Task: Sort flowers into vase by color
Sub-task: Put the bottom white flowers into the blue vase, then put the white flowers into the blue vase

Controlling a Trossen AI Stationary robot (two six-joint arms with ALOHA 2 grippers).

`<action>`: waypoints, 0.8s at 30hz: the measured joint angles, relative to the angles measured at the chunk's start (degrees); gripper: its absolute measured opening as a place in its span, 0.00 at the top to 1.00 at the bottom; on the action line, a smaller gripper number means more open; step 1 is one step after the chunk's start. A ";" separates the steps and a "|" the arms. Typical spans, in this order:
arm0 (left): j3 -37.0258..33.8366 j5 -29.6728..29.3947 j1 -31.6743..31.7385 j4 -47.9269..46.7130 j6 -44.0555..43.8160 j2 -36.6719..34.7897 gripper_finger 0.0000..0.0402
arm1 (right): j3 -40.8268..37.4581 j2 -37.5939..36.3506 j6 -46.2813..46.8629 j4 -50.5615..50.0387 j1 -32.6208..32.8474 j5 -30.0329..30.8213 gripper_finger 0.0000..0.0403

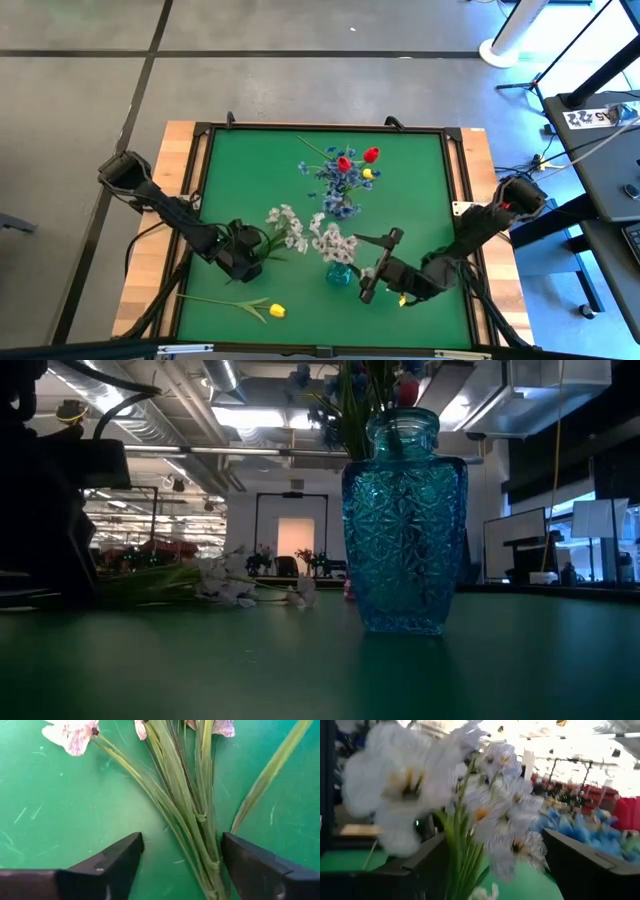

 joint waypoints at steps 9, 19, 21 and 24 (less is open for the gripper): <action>-0.17 -3.20 0.01 1.93 -4.67 0.20 0.76 | 0.01 -1.21 18.86 -17.19 2.24 -0.89 0.24; 0.99 -8.53 -3.83 10.12 -1.31 -0.59 0.97 | 0.01 -4.92 25.45 -24.96 9.93 -8.27 0.24; 2.52 -6.09 -5.09 6.77 -1.31 -2.00 0.98 | 0.01 -5.86 25.46 -25.98 12.23 -8.47 0.24; 5.44 2.42 -8.17 4.59 -1.28 -4.24 0.99 | 0.04 -6.33 25.54 -27.25 15.28 -9.36 0.24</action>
